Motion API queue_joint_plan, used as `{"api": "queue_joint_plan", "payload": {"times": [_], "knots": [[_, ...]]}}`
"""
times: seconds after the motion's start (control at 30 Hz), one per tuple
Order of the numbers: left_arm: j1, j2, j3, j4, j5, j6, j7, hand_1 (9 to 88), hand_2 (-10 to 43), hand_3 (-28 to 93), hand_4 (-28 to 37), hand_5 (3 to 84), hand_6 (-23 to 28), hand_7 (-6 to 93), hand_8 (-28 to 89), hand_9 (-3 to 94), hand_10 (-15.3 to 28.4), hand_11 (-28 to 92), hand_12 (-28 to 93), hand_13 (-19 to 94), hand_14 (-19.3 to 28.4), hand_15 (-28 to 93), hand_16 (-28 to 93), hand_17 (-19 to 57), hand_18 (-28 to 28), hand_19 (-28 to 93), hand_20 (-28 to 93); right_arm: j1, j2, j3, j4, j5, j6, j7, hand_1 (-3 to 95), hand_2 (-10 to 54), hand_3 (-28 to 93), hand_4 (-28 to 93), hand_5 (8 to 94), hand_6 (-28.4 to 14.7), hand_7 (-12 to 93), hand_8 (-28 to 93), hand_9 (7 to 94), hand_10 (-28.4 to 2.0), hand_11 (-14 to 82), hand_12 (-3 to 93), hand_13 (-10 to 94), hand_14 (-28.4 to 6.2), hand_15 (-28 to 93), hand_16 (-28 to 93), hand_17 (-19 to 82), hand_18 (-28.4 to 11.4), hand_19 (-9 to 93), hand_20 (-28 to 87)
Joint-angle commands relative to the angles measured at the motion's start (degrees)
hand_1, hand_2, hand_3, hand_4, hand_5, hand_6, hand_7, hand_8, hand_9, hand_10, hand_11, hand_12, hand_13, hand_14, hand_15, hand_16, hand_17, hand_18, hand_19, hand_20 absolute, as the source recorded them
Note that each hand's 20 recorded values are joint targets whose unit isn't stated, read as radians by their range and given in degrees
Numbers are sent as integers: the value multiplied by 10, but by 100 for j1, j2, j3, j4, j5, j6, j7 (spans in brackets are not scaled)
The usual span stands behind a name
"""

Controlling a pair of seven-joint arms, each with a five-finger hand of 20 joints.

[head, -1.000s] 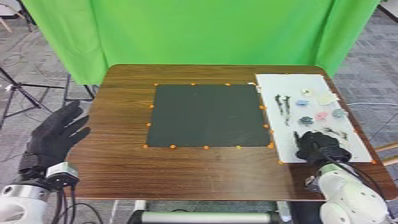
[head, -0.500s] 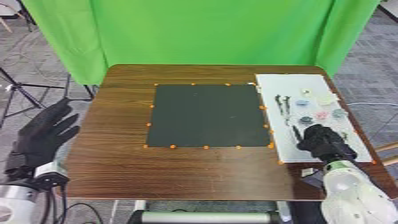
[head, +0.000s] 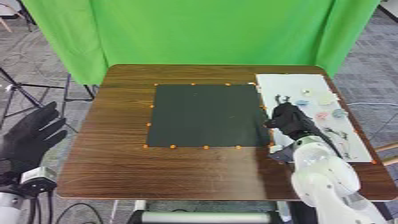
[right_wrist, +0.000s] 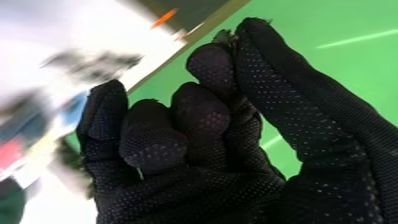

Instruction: Arrange flowers

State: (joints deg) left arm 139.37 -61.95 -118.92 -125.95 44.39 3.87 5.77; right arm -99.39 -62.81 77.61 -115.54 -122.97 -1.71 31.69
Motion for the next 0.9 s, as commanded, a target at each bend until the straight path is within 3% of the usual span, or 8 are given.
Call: {"api": "queue_joint_plan", "payload": {"times": [0.03, 0.17, 0.23, 0.3, 0.6, 0.9], "knots": [[187, -63, -294, -32, 179, -68, 67, 243, -58, 702, -276, 245, 20, 239, -114, 191, 94, 171, 182, 157, 114, 222, 52, -97, 180, 389, 91, 1132, -951, -1084, 399, -610, -156, -157, 429, -95, 843, -195, 629, -6, 661, 247, 718, -112, 674, 613, 661, -119, 898, 374, 271, -206, 806, 442], [271, -84, -359, -98, 381, -130, -39, 243, -61, 701, -276, 243, 20, 235, -114, 191, 94, 167, 182, 157, 113, 217, 56, -97, 180, 386, 92, 1413, -1222, -1570, 721, -998, -370, -275, 432, -95, 841, -195, 630, -6, 659, 247, 719, -113, 673, 614, 661, -119, 899, 374, 272, -207, 807, 441], [301, -87, -343, -129, 314, -82, -7, 242, -63, 701, -276, 240, 19, 232, -112, 189, 92, 166, 183, 154, 112, 212, 56, -99, 178, 381, 91, 1502, -1330, -1791, 865, -1350, -478, -387, 431, -95, 841, -192, 630, -6, 659, 247, 719, -114, 673, 614, 661, -119, 899, 373, 271, -208, 807, 441], [345, -84, -337, -153, 332, -25, 31, 242, -63, 701, -275, 240, 19, 232, -110, 188, 91, 165, 185, 153, 111, 209, 58, -99, 178, 379, 92, 1599, -1408, -2028, 1003, -1610, -543, -424, 432, -95, 839, -190, 630, -6, 659, 248, 719, -113, 672, 614, 661, -119, 899, 373, 271, -208, 808, 440], [354, -75, -333, -194, 285, -97, -18, 241, -66, 697, -270, 240, 22, 227, -104, 187, 90, 163, 188, 153, 111, 205, 61, -99, 179, 376, 93, 1561, -1707, -2543, 1424, -2423, -459, -393, 429, -95, 836, -181, 630, -6, 657, 249, 718, -113, 669, 618, 661, -120, 896, 374, 271, -209, 808, 438], [241, 10, -237, -141, 295, -143, -98, 240, -67, 693, -263, 241, 22, 224, -99, 186, 91, 161, 189, 151, 111, 204, 62, -100, 179, 377, 93, 1414, -2103, -2628, 1633, -2850, -819, -133, 422, -95, 834, -166, 636, -4, 650, 251, 724, -113, 669, 608, 676, -119, 893, 369, 281, -219, 815, 438]]}}
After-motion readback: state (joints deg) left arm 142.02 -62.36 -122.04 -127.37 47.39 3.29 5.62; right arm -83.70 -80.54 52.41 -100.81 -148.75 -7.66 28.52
